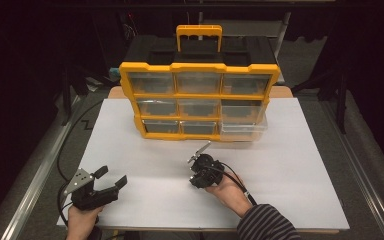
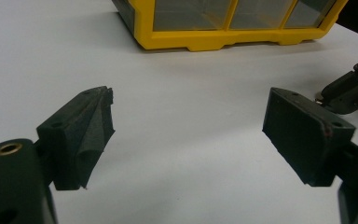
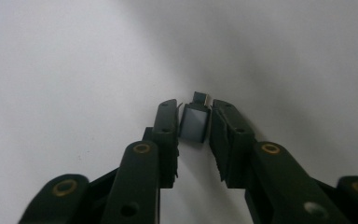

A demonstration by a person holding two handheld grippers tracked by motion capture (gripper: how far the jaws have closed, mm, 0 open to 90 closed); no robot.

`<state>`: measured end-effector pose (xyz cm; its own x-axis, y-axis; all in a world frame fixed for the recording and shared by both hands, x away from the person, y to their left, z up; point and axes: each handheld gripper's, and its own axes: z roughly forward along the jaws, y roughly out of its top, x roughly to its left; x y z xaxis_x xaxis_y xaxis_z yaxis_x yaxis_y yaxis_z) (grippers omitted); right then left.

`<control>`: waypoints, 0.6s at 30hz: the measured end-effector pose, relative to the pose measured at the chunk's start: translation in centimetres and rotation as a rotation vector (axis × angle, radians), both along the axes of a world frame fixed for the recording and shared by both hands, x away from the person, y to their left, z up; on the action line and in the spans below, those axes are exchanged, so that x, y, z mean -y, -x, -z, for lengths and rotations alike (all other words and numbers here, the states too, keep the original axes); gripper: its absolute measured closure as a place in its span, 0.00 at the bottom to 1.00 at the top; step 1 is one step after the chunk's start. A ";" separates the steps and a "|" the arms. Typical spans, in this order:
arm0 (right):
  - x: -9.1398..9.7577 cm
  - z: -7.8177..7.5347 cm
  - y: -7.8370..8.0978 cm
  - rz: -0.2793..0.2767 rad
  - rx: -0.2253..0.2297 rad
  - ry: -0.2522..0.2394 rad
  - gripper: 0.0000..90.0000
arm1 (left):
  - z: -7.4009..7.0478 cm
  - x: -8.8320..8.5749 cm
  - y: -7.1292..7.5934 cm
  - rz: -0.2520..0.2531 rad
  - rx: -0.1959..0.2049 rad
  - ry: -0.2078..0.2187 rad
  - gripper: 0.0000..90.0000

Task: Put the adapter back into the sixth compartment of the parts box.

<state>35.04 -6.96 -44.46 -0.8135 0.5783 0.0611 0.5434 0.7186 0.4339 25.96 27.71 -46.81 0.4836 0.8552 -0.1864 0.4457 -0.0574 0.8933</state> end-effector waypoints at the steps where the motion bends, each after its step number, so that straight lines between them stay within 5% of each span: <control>1: -0.1 0.0 0.1 -0.004 0.014 0.010 0.83 | 0.0 0.0 0.0 0.000 0.000 0.000 0.19; 8: -0.4 0.0 0.5 -0.034 0.053 0.037 0.85 | 0.0 0.0 0.0 0.002 -0.001 -0.002 0.19; 18: 0.0 0.0 0.4 -0.062 0.045 0.016 0.86 | 0.0 0.0 0.0 0.004 0.001 -0.006 0.19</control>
